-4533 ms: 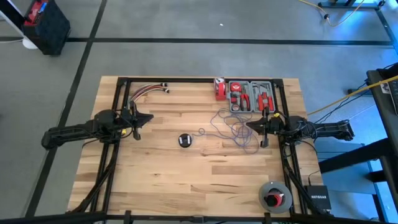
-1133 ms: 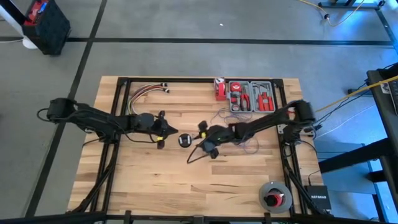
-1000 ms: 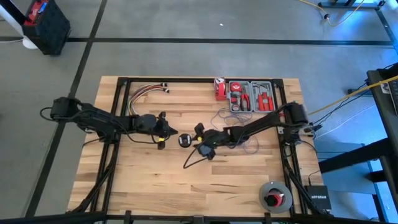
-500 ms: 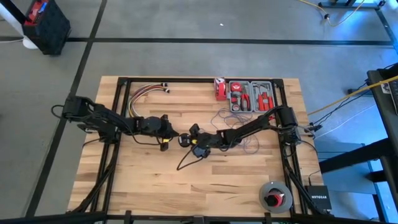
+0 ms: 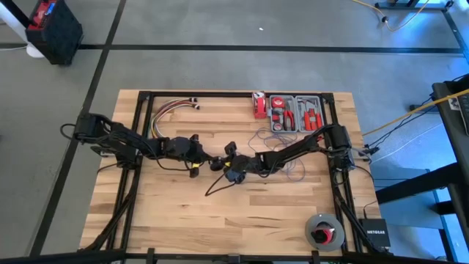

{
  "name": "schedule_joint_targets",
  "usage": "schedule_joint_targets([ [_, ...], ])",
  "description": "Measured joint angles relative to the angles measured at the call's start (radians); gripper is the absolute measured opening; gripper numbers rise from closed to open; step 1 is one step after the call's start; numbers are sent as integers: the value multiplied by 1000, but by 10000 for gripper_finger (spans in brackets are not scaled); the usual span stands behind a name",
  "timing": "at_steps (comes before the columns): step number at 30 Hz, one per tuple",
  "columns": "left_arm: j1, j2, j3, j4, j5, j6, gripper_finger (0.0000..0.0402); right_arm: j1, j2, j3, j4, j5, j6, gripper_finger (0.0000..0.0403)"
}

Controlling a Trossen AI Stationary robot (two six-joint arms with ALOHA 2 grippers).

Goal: Coil cords
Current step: Coil the blue wire on the black spool

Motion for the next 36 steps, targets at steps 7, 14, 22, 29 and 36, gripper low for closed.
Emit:
schedule_joint_targets([
  [7, -6, -99, 49, -86, 0, 56, 15, 0, -60, -4, -126, -10, 246, 9],
  [14, -84, -183, 152, -277, -29, 34, 15, 0, -205, -48, -254, -118, 424, 7],
  [22, -152, -167, 187, -293, -34, 79, 15, 0, -219, -203, 32, -188, 553, 6],
  [29, -121, -165, 187, -280, -36, -40, 27, 0, -216, -291, 253, -188, 600, 6],
  [36, -122, -79, 187, -181, -38, -36, 88, 0, -204, -293, 261, -166, 612, 6],
])
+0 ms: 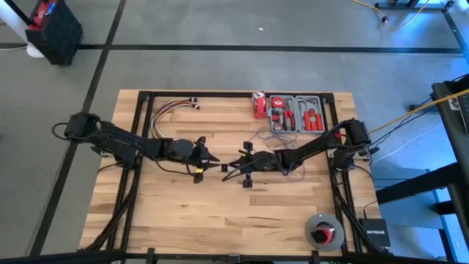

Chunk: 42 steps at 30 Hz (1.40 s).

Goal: Coil cords
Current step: Coil the blue wire on the black spool

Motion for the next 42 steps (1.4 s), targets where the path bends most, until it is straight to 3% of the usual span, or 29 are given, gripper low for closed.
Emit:
schedule_joint_targets([
  [5, 7, 52, 0, 40, -1, 80, 108, 0, 20, 0, -3, 32, 0, 7],
  [22, 14, 57, 0, 44, -23, 129, 102, 0, 26, 0, -14, 41, 8, 6],
  [35, 41, 132, 0, 76, -22, 211, 101, 0, 26, 0, -9, 42, 15, 14],
  [38, 48, 130, 1, 127, 24, 222, 88, 0, 26, 0, -8, 41, 18, 16],
  [42, 55, 129, 1, 117, 73, 257, 40, 0, 26, 0, -6, 23, 77, 22],
])
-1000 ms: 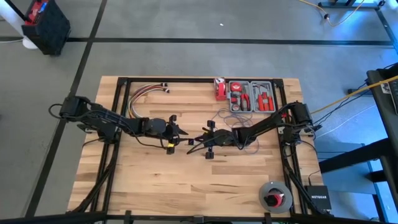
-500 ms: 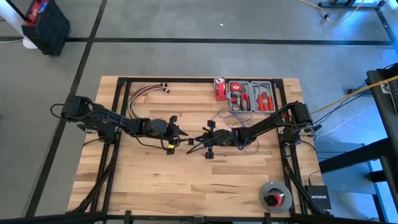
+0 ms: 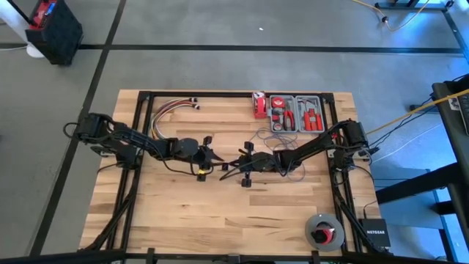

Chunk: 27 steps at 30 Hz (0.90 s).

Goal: Coil cords
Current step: Coil the blue wire on the black spool

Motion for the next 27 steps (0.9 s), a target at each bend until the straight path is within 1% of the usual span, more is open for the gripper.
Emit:
schedule_joint_targets([
  [2, 6, 0, 0, -3, 2, 13, 13, 0, 0, 0, 0, 0, 34, 29],
  [3, 9, 0, 0, -7, 2, 14, 7, 0, 0, 0, 1, 0, 41, 33],
  [6, 13, 0, 0, -22, 1, 5, 7, 0, -6, 0, -6, 0, 46, 50],
  [8, 14, -3, 0, -20, 1, 5, 3, 0, -35, 0, -54, 8, 43, 65],
  [11, 14, -15, 0, -20, -6, -1, 3, 1, -131, 0, -213, 33, 43, 91],
  [14, 14, -49, 0, -30, -11, -2, 2, 1, -260, 1, -475, 34, 43, 113],
  [16, 13, -91, 0, -45, -35, -9, 2, 1, -330, 1, -638, 37, 73, 122],
  [17, 12, -112, 0, -50, -51, -16, 2, 1, -352, -3, -677, 42, 99, 124],
  [18, 12, -135, 0, -57, -65, -24, 2, 1, -368, -15, -679, 44, 121, 125],
  [20, 13, -170, 0, -56, -75, -42, 2, 1, -375, -55, -591, 44, 139, 126],
  [22, 13, -192, 0, -52, -77, -51, 1, 1, -352, -110, -397, 54, 140, 126],
  [25, 13, -198, 0, -33, -81, -79, 1, 1, -265, -180, -61, 62, 121, 126],
  [27, 12, -198, 0, -10, -106, -99, 1, 1, -197, -187, 62, 70, 118, 126],
])
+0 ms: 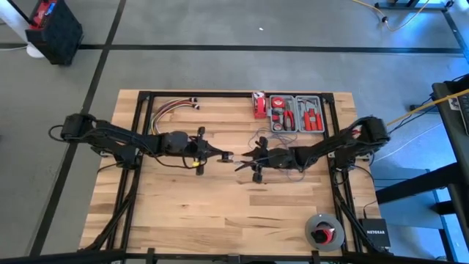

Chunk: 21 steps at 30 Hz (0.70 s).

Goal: Coil cords
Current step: Coil the blue wire on the black spool

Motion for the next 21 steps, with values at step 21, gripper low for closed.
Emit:
schedule_joint_targets([
  [21, 3, -30, 0, -4, -68, -31, 1, -17, 55, 78, -345, 75, -28, 127],
])
